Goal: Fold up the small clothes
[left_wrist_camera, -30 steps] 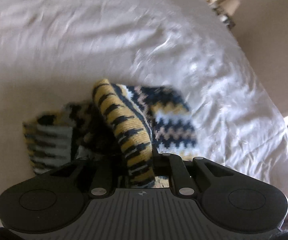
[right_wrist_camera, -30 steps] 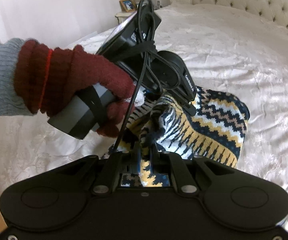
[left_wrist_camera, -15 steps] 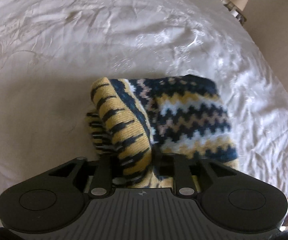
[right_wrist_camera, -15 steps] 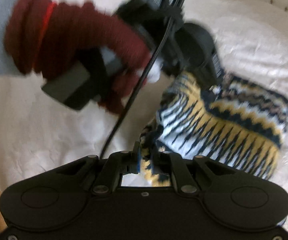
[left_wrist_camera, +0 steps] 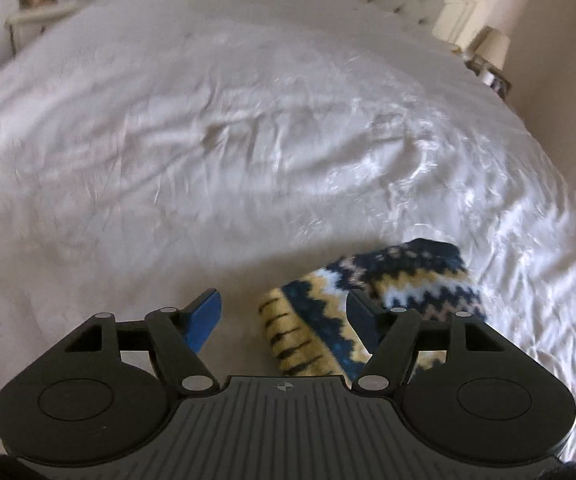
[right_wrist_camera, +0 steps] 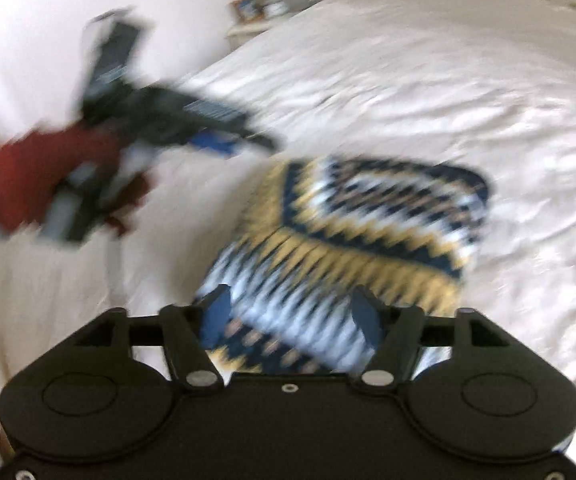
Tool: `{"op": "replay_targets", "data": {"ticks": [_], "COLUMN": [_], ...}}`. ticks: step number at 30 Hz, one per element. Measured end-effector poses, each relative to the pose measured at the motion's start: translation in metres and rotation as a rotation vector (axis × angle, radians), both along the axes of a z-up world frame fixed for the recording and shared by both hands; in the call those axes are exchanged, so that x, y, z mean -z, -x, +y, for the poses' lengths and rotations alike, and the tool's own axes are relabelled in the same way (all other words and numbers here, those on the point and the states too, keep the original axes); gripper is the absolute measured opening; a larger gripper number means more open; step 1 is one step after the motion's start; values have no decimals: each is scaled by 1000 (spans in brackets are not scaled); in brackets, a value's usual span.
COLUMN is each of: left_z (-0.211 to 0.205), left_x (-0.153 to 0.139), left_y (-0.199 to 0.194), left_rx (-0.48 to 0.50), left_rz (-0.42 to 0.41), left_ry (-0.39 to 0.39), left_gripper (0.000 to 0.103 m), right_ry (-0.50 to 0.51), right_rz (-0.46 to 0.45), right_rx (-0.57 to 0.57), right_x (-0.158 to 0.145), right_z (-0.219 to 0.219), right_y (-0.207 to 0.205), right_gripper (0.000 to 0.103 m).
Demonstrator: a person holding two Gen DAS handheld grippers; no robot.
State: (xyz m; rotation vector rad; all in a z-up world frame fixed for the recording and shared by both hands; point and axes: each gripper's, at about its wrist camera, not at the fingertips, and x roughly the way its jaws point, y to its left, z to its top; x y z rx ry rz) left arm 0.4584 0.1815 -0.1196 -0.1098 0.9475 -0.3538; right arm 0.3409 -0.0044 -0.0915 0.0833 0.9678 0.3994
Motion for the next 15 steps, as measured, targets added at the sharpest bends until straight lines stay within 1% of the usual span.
{"op": "replay_targets", "data": {"ticks": [2, 3, 5, 7, 9, 10, 11, 13, 15], "left_z": [-14, -25, -45, -59, -63, -63, -59, -51, -44], "left_x": [-6, -6, -2, 8, 20, 25, 30, 38, 44], "left_y": [11, 17, 31, 40, 44, 46, 48, 55, 62], "left_rx": [54, 89, 152, 198, 202, 188, 170, 147, 140], "left_rz": [-26, -35, -58, -49, -4, 17, 40, 84, 106], "left_ry": [-22, -45, -94, -123, -128, -116, -99, -69, -72], "left_gripper": [71, 75, 75, 75, 75, 75, 75, 76, 77], "right_ry": [45, 75, 110, 110, 79, 53, 7, -88, -167], "right_rz": [1, -6, -5, 35, 93, 131, 184, 265, 321], "right_rx": [51, 74, 112, 168, 229, 262, 299, 359, 392], "right_x": [5, 9, 19, 36, 55, 63, 73, 88, 102], "right_z": [-9, -13, -18, -30, -45, -54, -65, -83, -97], "right_y": [-22, -34, -56, -81, -99, -106, -113, -114, -117], "right_gripper": [76, 76, 78, 82, 83, 85, 90, 98, 100]}}
